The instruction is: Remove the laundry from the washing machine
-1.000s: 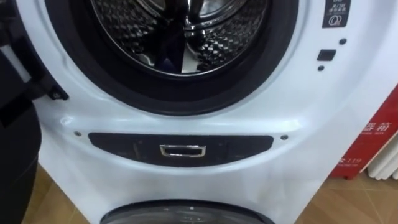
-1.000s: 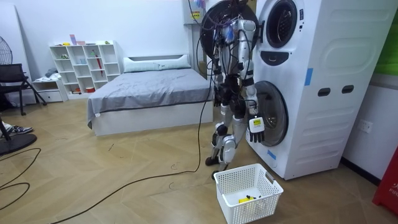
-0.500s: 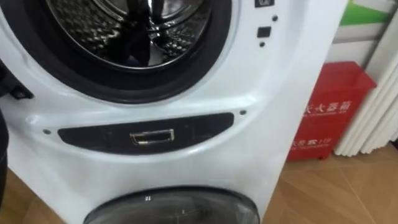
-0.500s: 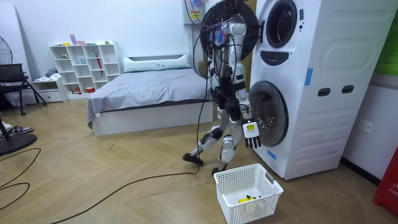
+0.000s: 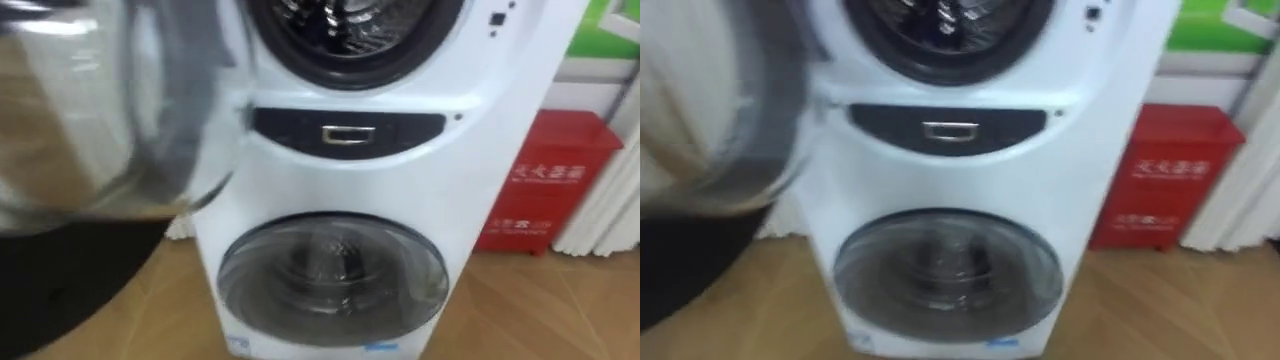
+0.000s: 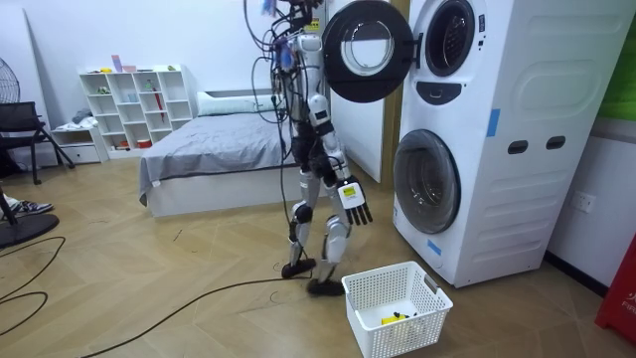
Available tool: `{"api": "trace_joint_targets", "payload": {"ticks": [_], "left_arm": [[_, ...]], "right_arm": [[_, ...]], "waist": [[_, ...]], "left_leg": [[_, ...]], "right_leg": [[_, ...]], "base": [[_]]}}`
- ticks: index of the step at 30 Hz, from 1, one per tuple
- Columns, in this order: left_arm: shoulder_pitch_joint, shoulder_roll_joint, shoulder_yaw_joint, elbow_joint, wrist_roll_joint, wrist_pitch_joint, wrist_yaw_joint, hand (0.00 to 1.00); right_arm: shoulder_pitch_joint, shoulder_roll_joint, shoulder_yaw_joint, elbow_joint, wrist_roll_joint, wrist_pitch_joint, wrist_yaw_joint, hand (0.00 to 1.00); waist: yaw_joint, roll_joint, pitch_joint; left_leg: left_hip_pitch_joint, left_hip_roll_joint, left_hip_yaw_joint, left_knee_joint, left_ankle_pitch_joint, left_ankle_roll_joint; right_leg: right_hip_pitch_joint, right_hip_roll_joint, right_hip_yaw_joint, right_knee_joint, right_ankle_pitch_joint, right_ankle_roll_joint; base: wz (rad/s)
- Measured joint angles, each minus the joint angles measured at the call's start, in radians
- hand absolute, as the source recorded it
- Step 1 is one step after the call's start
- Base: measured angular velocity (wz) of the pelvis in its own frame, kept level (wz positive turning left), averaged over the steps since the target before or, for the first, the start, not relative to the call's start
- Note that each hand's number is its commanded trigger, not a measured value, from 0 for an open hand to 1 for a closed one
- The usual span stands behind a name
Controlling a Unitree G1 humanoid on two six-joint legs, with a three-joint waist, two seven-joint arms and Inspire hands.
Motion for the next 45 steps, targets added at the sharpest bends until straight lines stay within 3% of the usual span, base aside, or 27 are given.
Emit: {"api": "trace_joint_targets", "payload": {"ticks": [1, 3, 4, 5, 6, 8, 13, 19, 23, 28, 31, 37, 39, 45], "left_arm": [[0.001, 0.001, 0.008, 0.0, 0.0, 0.0, 0.003, 0.0], [-0.003, 0.003, 0.031, -0.006, -0.001, -0.006, 0.019, 0.0], [-0.005, 0.002, 0.033, -0.009, -0.002, -0.012, 0.022, 0.0], [-0.005, -0.004, 0.034, -0.011, 0.0, -0.031, 0.024, 0.0], [-0.005, -0.008, 0.034, -0.012, 0.0, -0.039, 0.024, 0.0], [-0.002, -0.01, 0.035, -0.015, -0.001, -0.044, 0.024, 0.0], [0.001, -0.019, 0.042, -0.032, -0.001, -0.067, 0.03, 0.0], [0.022, -0.026, 0.066, -0.031, -0.055, -0.069, 0.031, 0.0], [0.044, -0.028, 0.094, -0.018, -0.159, -0.071, 0.032, 0.0], [0.04, -0.019, 0.199, -0.017, -0.229, -0.071, 0.04, 0.0], [0.033, -0.004, 0.293, -0.066, -0.273, -0.069, 0.068, 0.0], [-0.08, 0.109, 0.39, -0.27, -0.424, -0.073, 0.167, 0.0], [-0.126, 0.144, 0.437, -0.399, -0.444, -0.09, 0.225, 0.0], [-0.18, 0.229, 0.463, -0.766, -0.442, -0.107, 0.315, 0.0]], "right_arm": [[0.0, 0.0, 0.011, 0.0, 0.0, 0.0, 0.0, 0.0], [-0.005, 0.008, 0.053, 0.001, 0.002, -0.002, 0.014, 0.0], [-0.006, 0.008, 0.065, 0.001, 0.002, -0.003, 0.017, 0.0], [-0.01, 0.008, 0.077, 0.001, 0.0, -0.004, 0.023, 0.0], [-0.01, 0.008, 0.102, 0.002, 0.001, -0.009, 0.024, 0.0], [-0.01, 0.009, 0.12, 0.005, 0.008, -0.01, 0.029, 0.0], [-0.016, 0.008, 0.142, 0.023, 0.004, -0.024, 0.037, 0.0], [-0.014, 0.008, 0.142, 0.026, -0.012, -0.032, 0.067, 0.0], [-0.015, 0.007, 0.117, 0.03, -0.013, -0.034, 0.065, 0.0], [-0.013, 0.003, 0.056, 0.028, -0.036, -0.044, 0.059, 0.0], [-0.01, 0.001, -0.011, 0.0, -0.082, -0.046, 0.046, 0.0], [0.004, -0.025, -0.065, -0.029, -0.143, -0.075, 0.031, 0.0], [0.017, -0.023, -0.111, -0.051, -0.184, -0.079, 0.02, 0.0], [0.039, -0.022, -0.113, -0.056, -0.178, -0.08, 0.008, 0.0]], "waist": [[0.007, -0.002, -0.0014], [0.013, -0.029, -0.0076], [0.016, -0.039, -0.0124], [0.029, -0.037, -0.0158], [0.04, -0.039, -0.0129], [0.04, -0.033, -0.0147], [0.042, -0.036, -0.0163], [0.058, -0.047, -0.0101], [0.067, -0.048, -0.004], [0.066, -0.04, 0.0012], [0.062, -0.02, -0.0003], [0.068, 0.031, -0.0104], [0.066, 0.043, -0.012], [0.067, 0.054, -0.0177]], "left_leg": [[-0.001, -0.004, 0.007, 0.0, 0.002, 0.0], [-0.02, -0.027, 0.018, 0.0, 0.018, -0.004], [-0.025, -0.03, 0.024, 0.0, 0.019, -0.006], [-0.033, -0.031, 0.042, 0.001, 0.024, -0.012], [-0.036, -0.028, 0.041, 0.005, 0.027, -0.016], [-0.041, -0.019, 0.03, 0.007, 0.03, -0.02], [-0.047, -0.007, 0.018, 0.015, 0.029, -0.029], [-0.047, -0.011, -0.025, 0.017, 0.029, -0.03], [-0.045, -0.013, -0.03, 0.012, 0.029, -0.03], [-0.04, -0.017, -0.049, 0.012, 0.029, -0.029], [-0.032, -0.019, -0.06, 0.009, 0.029, -0.029], [-0.022, -0.025, -0.074, 0.007, 0.03, -0.028], [-0.022, -0.027, -0.076, 0.007, 0.03, -0.028], [-0.016, -0.028, -0.098, 0.0, 0.03, -0.028]], "right_leg": [[0.027, -0.002, 0.018, -0.008, -0.01, 0.001], [0.116, -0.012, 0.024, -0.141, -0.047, 0.019], [0.123, -0.007, 0.023, -0.177, -0.048, 0.019], [0.132, 0.002, 0.023, -0.237, -0.042, 0.014], [0.146, 0.013, 0.025, -0.289, -0.03, -0.004], [0.164, 0.031, 0.034, -0.327, -0.009, -0.014], [0.161, 0.046, 0.034, -0.341, -0.004, -0.019], [0.168, 0.046, 0.034, -0.352, -0.004, -0.019], [0.168, 0.045, 0.039, -0.354, -0.004, -0.019], [0.18, 0.043, 0.035, -0.356, -0.004, -0.019], [0.188, 0.043, 0.036, -0.354, -0.004, -0.019], [0.197, 0.045, 0.042, -0.352, -0.004, -0.019], [0.193, 0.046, 0.05, -0.353, -0.004, -0.019], [0.192, 0.049, 0.072, -0.353, -0.004, -0.019]], "base": [[-0.35], [-0.3], [-0.42], [-0.56], [-0.54], [-0.28], [0.01], [0.0], [-0.03], [0.07], [0.06], [0.0], [-0.08], [-0.13]]}}
